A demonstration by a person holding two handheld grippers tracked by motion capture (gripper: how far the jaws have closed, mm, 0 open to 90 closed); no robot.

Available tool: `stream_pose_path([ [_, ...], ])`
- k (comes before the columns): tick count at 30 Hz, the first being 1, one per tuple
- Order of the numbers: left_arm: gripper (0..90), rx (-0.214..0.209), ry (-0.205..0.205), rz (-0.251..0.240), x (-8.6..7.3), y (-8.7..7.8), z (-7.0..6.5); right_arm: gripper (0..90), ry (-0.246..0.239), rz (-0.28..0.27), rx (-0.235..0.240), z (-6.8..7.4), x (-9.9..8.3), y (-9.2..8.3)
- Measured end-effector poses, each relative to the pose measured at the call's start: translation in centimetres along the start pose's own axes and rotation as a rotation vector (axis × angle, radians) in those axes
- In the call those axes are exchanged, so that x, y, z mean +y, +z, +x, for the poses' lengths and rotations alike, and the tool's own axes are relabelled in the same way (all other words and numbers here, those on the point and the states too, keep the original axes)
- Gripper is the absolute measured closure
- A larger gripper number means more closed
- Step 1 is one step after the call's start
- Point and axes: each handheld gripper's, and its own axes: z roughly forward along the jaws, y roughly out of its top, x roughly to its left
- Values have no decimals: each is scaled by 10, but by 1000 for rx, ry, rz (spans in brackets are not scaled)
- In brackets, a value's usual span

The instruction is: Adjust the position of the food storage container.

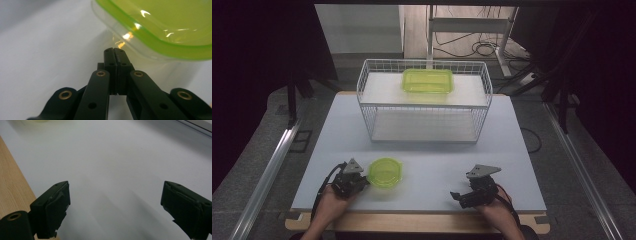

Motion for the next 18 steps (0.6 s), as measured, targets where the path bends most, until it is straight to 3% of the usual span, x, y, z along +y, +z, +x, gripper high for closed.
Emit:
stream_pose_path([
  [6, 897, -14, 64, 13, 15, 10, -14, 92, 4, 2, -5, 0, 0, 0],
  [18, 892, -61, 117, 11, 33, 22, -38, 92, 14, 1, 5, 0, 0, 0],
])
